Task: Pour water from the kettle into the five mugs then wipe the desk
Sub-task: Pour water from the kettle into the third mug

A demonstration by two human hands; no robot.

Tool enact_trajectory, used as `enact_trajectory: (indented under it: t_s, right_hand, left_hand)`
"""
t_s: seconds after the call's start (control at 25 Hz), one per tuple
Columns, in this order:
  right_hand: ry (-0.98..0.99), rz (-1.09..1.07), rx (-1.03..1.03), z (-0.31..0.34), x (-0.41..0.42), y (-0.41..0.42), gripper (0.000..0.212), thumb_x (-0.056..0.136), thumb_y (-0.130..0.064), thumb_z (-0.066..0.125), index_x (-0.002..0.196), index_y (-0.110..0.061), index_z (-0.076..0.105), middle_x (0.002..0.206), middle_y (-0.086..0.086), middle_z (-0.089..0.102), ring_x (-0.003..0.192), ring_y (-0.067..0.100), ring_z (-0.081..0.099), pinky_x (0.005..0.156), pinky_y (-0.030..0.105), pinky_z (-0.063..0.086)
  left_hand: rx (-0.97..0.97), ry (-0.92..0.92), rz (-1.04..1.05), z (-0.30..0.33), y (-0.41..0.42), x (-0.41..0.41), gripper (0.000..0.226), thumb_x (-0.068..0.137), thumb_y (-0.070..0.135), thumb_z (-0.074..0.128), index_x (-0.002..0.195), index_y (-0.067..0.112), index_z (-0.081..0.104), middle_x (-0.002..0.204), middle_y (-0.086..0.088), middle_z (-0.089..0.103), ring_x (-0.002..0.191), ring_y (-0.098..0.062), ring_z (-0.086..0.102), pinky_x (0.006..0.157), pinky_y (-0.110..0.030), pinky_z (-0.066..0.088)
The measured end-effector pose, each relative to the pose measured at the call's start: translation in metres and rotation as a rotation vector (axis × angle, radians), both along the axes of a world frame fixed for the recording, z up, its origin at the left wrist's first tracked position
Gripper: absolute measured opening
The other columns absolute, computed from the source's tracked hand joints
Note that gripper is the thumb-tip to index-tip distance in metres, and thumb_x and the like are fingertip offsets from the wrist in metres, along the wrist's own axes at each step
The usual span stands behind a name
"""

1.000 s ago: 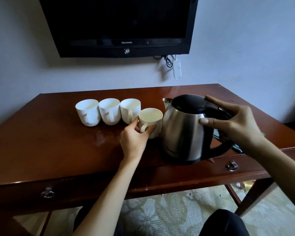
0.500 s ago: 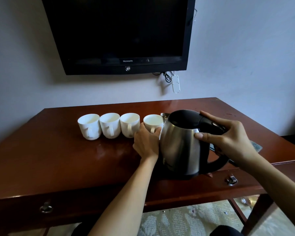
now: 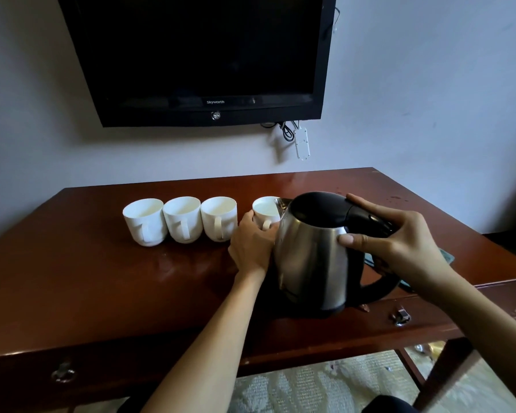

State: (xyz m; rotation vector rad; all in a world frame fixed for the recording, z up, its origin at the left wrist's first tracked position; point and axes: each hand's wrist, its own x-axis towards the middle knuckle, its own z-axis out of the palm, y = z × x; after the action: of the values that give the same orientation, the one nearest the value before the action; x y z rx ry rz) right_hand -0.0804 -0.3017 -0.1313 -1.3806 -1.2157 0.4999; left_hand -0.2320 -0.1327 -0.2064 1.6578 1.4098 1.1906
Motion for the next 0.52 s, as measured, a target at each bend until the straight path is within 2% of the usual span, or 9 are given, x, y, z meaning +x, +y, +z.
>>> enact_trajectory:
  t_s: [0.08,0.16,0.24,0.36,0.44,0.52]
  right_hand:
    - [-0.002,-0.005,-0.006,0.000,0.000,0.000,0.074,0.066,-0.015,0.087,0.136,-0.023,0.064,0.041,-0.007,0.040,0.035,0.012,0.027,0.040,0.017,0.029]
    - [0.003,-0.004,-0.011,0.000,0.000,0.000,0.074,0.066,-0.015,0.087,0.136,-0.023,0.064,0.042,-0.007,0.041,0.036,0.013,0.028,0.040,0.020,0.030]
    - [0.005,-0.009,-0.009,0.001,-0.001,0.000,0.074,0.065,-0.016,0.087,0.135,-0.025,0.064,0.043,-0.007,0.041,0.038,0.015,0.029,0.040,0.023,0.031]
    - [0.017,-0.002,-0.018,0.001,-0.001,0.000,0.075,0.064,-0.017,0.087,0.135,-0.026,0.065,0.043,-0.006,0.039,0.041,0.016,0.028,0.042,0.027,0.031]
    - [0.045,0.009,-0.022,0.001,-0.002,0.000,0.077,0.062,-0.019,0.087,0.135,-0.026,0.065,0.044,-0.005,0.038,0.042,0.016,0.026,0.043,0.027,0.029]
    - [0.069,0.016,-0.024,0.001,-0.002,-0.001,0.078,0.061,-0.020,0.087,0.135,-0.026,0.065,0.045,-0.005,0.038,0.044,0.016,0.026,0.043,0.026,0.029]
  left_hand:
    - [0.008,0.023,-0.079,-0.002,-0.002,-0.008,0.042,0.069,0.065,0.048,0.084,0.026,0.056,0.073,0.011,0.059,0.080,-0.018,0.059,0.070,-0.033,0.037]
    - [0.024,0.020,-0.071,-0.011,-0.005,-0.019,0.054,0.068,0.073,0.057,0.096,0.028,0.066,0.079,0.013,0.070,0.083,-0.015,0.066,0.073,-0.036,0.045]
    - [0.104,-0.049,0.078,-0.025,-0.009,-0.036,0.054,0.081,0.060,0.073,0.120,0.022,0.071,0.089,0.009,0.076,0.091,-0.020,0.071,0.083,-0.041,0.053]
    - [0.166,-0.163,0.299,-0.032,-0.008,-0.059,0.047,0.086,0.038,0.079,0.127,0.018,0.068,0.106,-0.005,0.074,0.102,-0.029,0.069,0.082,-0.036,0.049]
    - [0.105,-0.191,0.319,-0.029,0.001,-0.064,0.049,0.086,0.033,0.080,0.129,0.017,0.064,0.119,-0.006,0.072,0.114,-0.030,0.064,0.084,-0.035,0.044]
    - [0.037,-0.179,0.299,-0.025,0.010,-0.062,0.054,0.086,0.032,0.079,0.135,0.019,0.060,0.125,-0.004,0.071,0.121,-0.032,0.061,0.089,-0.040,0.045]
